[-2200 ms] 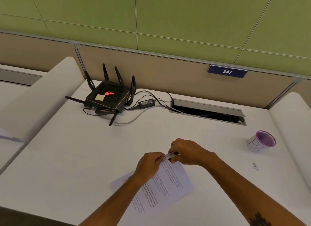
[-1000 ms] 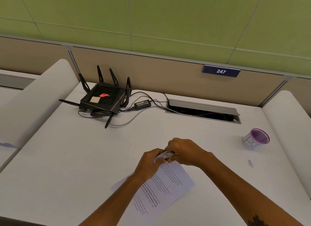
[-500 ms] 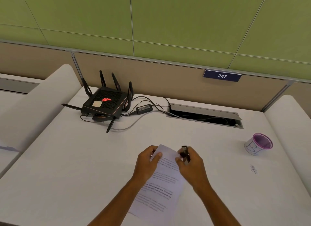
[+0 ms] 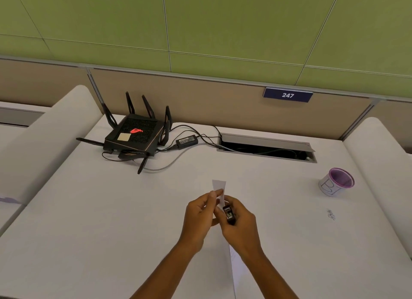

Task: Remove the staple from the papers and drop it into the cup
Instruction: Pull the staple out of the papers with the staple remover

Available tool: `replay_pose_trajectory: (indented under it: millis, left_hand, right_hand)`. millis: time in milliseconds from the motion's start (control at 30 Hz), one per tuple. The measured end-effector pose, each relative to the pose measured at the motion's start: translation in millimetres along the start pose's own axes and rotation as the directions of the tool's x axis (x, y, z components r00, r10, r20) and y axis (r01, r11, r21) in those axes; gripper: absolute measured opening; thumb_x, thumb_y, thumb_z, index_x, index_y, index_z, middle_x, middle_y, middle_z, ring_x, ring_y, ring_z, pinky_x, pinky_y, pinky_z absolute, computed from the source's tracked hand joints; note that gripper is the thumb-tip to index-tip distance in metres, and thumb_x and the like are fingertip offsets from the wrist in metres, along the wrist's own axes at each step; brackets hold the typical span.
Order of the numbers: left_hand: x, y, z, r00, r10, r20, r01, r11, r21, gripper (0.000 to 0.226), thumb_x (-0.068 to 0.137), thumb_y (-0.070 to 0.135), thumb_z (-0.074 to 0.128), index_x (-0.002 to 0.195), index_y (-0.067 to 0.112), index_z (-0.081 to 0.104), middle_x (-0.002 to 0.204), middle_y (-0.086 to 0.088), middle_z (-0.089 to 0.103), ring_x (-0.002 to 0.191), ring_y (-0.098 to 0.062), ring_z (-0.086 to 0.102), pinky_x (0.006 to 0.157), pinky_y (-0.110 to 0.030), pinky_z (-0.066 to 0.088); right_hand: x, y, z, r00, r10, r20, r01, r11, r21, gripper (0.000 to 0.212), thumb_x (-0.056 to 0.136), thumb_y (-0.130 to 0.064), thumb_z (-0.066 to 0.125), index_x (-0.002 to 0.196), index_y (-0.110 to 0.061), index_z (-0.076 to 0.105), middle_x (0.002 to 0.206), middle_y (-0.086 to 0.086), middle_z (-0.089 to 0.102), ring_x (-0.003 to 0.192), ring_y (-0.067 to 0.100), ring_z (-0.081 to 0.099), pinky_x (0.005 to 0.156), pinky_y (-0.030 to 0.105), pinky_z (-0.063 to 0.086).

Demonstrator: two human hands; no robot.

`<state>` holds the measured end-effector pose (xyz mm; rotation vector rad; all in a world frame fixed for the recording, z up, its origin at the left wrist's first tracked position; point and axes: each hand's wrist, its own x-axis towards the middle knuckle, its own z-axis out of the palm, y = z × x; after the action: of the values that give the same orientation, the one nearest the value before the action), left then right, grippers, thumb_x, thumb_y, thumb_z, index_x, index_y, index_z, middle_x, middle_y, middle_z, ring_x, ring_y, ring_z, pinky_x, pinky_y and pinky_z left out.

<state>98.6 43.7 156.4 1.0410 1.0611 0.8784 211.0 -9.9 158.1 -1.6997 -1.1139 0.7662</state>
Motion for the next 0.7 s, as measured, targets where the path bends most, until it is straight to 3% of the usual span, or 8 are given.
replay_pose_trajectory:
  millis: [133,233,300,367,433,533,700]
  left_hand:
    - [-10.1,4.1,0.4,1.000,0.023,-0.001,-0.023,1.000,-0.002,0.041,0.096,0.047,0.057,0.128,0.028,0.074,0.132,0.008,0.073,0.126,-0.015,0.067,0.093,-0.047,0.064]
    - [-15.0,-0.8,-4.9,0.970,0.243,-0.031,-0.229,0.944,0.236,0.043,0.096,0.048,0.058,0.135,0.033,0.068,0.138,0.019,0.068,0.131,-0.001,0.061,0.106,-0.033,0.056]
    - [-16.2,-8.5,-9.1,0.935,0.354,-0.001,-0.327,0.865,0.381,0.050,0.098,0.050,0.059,0.146,0.035,0.058,0.150,0.021,0.057,0.138,-0.002,0.054,0.111,-0.028,0.052]
    - [-18.7,-11.6,-11.3,0.925,0.380,0.027,-0.352,0.826,0.441,0.064,0.096,0.061,0.056,0.154,0.039,0.043,0.161,0.022,0.043,0.144,-0.006,0.046,0.112,-0.026,0.048]
    - [-22.1,-10.9,-10.8,0.910,0.409,0.068,-0.389,0.786,0.480,0.076,0.093,0.069,0.053,0.160,0.040,0.031,0.168,0.023,0.028,0.153,-0.008,0.035,0.114,-0.029,0.044]
    - [-28.5,-10.4,-8.0,0.882,0.453,0.132,-0.454,0.738,0.500,0.089,0.093,0.070,0.055,0.165,0.038,0.014,0.173,0.021,0.009,0.160,-0.011,0.018,0.121,-0.039,0.041]
    - [-30.6,-8.0,-2.8,0.889,0.439,0.131,-0.440,0.736,0.515,0.098,0.091,0.067,0.060,0.164,0.043,0.000,0.173,0.022,-0.002,0.159,-0.017,0.023,0.116,-0.050,0.047]
  right_hand:
    - [-1.9,-1.6,-9.6,0.999,0.005,-0.032,-0.003,0.998,0.067,0.036,0.098,-0.012,0.066,0.107,-0.047,0.065,0.094,-0.036,0.072,0.094,-0.003,0.071,0.079,0.012,0.057]
    - [0.8,-7.6,-22.1,0.986,0.169,-0.005,-0.160,0.941,0.298,0.025,0.098,-0.012,0.068,0.107,-0.034,0.076,0.099,-0.013,0.080,0.091,0.011,0.076,0.080,0.030,0.063]
    - [2.8,-14.8,-31.9,0.970,0.236,0.065,-0.239,0.853,0.465,0.020,0.096,-0.010,0.071,0.113,-0.020,0.077,0.101,0.002,0.081,0.087,0.017,0.077,0.067,0.029,0.061]
    - [5.1,-17.9,-39.3,0.966,0.240,0.094,-0.254,0.816,0.519,0.018,0.095,-0.011,0.072,0.111,-0.015,0.078,0.099,0.011,0.079,0.074,0.020,0.071,0.052,0.025,0.049]
    - [8.3,-17.7,-43.3,0.964,0.240,0.117,-0.264,0.796,0.545,0.018,0.093,-0.014,0.073,0.110,-0.015,0.078,0.098,0.018,0.076,0.070,0.024,0.061,0.050,0.029,0.040]
    - [12.0,-18.6,-44.7,0.958,0.232,0.170,-0.287,0.761,0.582,0.023,0.092,-0.018,0.074,0.114,-0.012,0.076,0.109,0.028,0.071,0.076,0.033,0.053,0.055,0.033,0.037]
    - [12.4,-27.1,-38.2,0.957,0.197,0.213,-0.289,0.709,0.643,0.028,0.090,-0.020,0.074,0.117,-0.012,0.075,0.110,0.017,0.074,0.077,0.027,0.058,0.055,0.031,0.038]
